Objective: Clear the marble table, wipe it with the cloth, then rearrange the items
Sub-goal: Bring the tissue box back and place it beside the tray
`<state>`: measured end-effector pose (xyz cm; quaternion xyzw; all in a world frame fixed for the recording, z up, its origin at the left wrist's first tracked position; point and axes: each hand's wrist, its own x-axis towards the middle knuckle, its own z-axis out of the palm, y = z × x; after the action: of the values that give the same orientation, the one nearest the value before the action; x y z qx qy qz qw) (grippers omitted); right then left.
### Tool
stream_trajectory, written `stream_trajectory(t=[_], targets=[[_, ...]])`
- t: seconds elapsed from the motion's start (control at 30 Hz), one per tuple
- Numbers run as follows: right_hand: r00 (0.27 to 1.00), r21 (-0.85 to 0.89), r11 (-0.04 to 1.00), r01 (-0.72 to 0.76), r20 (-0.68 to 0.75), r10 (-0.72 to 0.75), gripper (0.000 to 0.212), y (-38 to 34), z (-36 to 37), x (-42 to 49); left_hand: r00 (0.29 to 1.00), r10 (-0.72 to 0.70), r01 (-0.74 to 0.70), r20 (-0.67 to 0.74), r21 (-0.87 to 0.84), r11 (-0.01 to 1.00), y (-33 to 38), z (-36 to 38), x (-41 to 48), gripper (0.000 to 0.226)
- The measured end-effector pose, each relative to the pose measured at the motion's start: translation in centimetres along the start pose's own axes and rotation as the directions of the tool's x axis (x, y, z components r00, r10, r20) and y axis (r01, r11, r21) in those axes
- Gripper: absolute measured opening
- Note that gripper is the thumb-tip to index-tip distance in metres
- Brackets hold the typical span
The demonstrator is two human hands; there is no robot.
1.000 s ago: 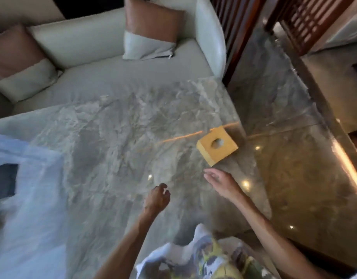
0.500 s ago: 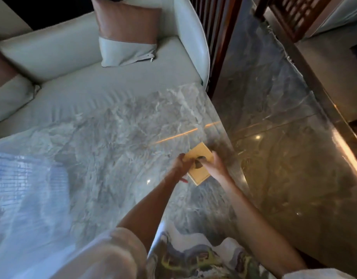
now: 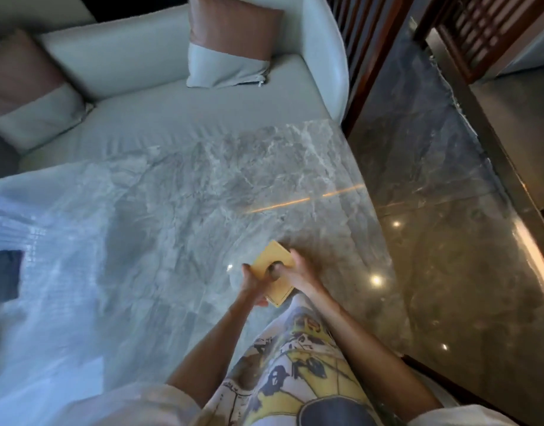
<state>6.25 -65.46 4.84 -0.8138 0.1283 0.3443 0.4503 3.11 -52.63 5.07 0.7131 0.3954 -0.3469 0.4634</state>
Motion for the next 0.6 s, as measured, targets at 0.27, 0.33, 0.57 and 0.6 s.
stream_trajectory(t=[0.27,0.33,0.57,0.6], targets=[[0.983,-0.120,0.989,0.085,0.172,-0.064,0.043,-1.6,16.4,-4.5,0.989,-0.090,0.064,-0.117,-0.210,0.976,-14.1,-11.1,-3.3,0.059],[0.977,-0.171,0.978,0.118,0.194,-0.083,0.035,-2.0,21.1,-5.8,0.986,-0.107,0.081,-0.126,-0.198,0.977,-17.7,-14.6,-3.7,0.065],[0.961,-0.193,0.972,0.134,0.264,-0.080,0.056,-4.1,35.2,-11.4,0.972,-0.108,0.069,-0.210,-0.187,0.980,-29.3,-24.9,-6.2,0.053],[0.959,-0.179,0.974,0.135,0.270,-0.084,0.059,-4.4,36.7,-11.7,0.966,-0.105,0.059,-0.235,-0.196,0.979,-30.4,-25.9,-6.3,0.051]])
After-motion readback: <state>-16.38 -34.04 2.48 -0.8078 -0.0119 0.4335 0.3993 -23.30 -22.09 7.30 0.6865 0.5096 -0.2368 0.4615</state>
